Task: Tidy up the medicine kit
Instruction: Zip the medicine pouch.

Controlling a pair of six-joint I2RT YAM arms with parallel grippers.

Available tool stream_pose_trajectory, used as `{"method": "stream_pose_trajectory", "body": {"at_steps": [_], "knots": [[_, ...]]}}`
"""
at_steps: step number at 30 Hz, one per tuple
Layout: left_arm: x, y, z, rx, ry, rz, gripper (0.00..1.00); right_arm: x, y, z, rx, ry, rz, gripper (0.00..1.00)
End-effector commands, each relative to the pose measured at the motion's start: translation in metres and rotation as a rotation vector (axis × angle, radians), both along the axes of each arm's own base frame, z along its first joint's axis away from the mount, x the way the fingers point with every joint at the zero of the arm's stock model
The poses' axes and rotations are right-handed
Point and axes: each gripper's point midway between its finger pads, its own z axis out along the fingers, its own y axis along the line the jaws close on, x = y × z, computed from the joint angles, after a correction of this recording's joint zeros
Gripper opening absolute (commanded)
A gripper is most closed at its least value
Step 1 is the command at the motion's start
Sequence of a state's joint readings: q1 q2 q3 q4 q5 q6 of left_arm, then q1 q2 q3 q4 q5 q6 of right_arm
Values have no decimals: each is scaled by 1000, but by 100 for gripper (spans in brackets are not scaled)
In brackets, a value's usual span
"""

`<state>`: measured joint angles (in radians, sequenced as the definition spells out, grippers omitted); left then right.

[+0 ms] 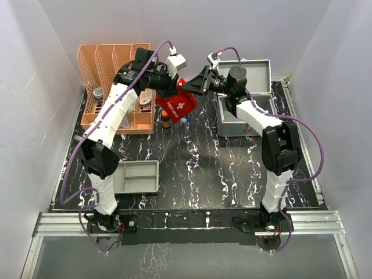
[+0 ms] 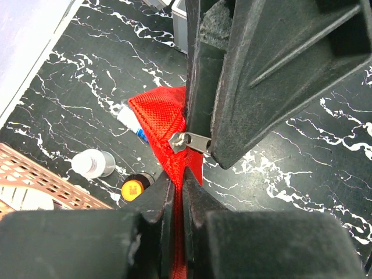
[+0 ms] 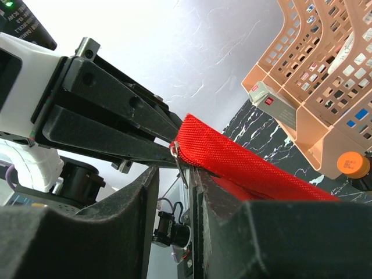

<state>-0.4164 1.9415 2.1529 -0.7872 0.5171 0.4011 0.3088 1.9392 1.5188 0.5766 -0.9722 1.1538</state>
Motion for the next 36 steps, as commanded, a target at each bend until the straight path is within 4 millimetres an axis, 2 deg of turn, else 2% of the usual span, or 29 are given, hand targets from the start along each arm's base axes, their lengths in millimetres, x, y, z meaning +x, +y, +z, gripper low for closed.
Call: {"method": "stream_pose_trajectory", "body": {"at_steps": [1,10,23,36], "knots": [[-12,-5,28,-42,-41,-43,0,-3,6,26,25,-96,29,24],[-13,-5,28,-42,-40,-46,0,-8,8,23,26,-93,51,16],[-16,-7,30,-52,-39,-58,0,-3,9,14,30,-51,31,19],[-20,-8,28,-53,-27,-76,0,-2,9,19,48,-67,35,18]]}}
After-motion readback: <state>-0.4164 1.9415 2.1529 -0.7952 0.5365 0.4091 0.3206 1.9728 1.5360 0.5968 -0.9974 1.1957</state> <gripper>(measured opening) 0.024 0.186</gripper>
